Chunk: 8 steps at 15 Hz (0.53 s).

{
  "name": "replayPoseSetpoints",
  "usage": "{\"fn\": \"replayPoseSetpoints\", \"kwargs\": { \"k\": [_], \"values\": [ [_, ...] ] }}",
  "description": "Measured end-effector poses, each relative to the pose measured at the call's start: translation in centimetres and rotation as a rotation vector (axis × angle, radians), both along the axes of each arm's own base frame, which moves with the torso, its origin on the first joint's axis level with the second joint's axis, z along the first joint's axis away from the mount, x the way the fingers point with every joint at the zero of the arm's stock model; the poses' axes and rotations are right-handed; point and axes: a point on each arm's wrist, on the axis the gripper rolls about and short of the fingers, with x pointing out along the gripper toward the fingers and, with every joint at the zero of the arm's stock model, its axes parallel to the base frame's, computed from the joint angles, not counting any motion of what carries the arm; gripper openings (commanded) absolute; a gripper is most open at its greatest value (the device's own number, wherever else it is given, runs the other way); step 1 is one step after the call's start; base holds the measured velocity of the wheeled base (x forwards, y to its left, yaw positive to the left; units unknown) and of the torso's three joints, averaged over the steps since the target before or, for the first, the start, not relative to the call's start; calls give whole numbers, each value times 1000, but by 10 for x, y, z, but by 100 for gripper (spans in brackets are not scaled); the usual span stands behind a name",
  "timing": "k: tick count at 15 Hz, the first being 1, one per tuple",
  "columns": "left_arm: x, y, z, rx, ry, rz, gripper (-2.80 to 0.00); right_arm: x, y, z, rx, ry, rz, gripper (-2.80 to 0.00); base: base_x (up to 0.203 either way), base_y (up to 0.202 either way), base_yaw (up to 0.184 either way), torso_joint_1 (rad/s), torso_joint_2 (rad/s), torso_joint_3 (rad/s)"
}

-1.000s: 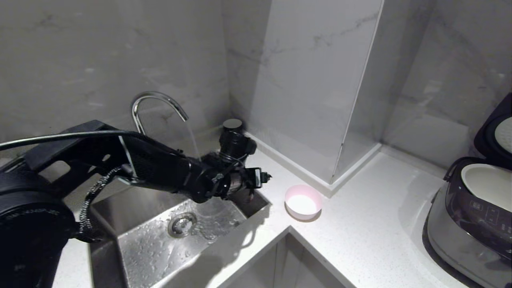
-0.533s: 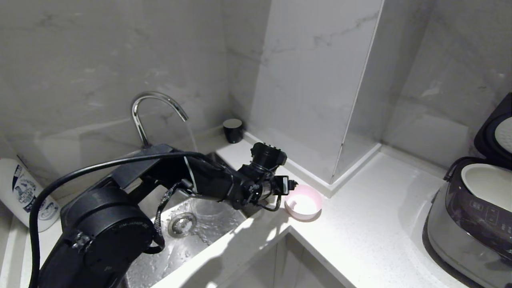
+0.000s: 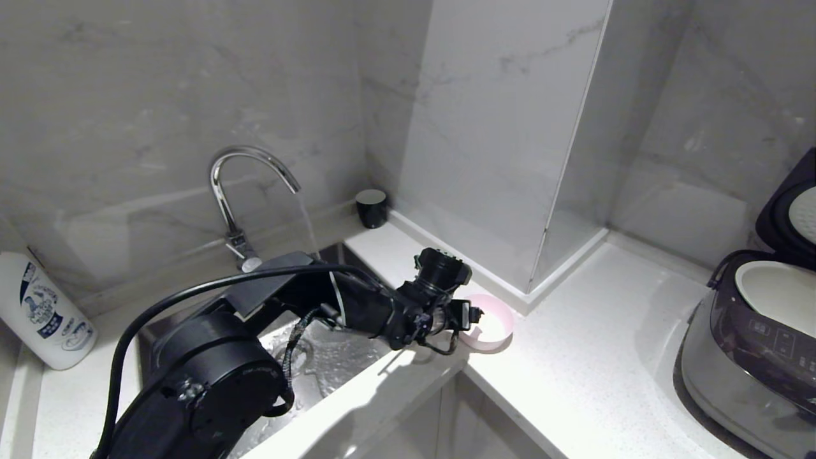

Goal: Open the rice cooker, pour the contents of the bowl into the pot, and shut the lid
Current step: Pick up the bowl on the table

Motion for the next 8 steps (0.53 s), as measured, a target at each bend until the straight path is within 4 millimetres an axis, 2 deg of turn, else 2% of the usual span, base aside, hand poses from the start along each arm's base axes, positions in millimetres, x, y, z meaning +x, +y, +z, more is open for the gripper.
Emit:
{"fn": "replayPoseSetpoints", "kwargs": {
  "k": [8],
  "values": [
    [-5,-16,-16,7,8,-29,0,0,0,0,0,0,0,-280,0,0,0,0,0,0]
  ]
}}
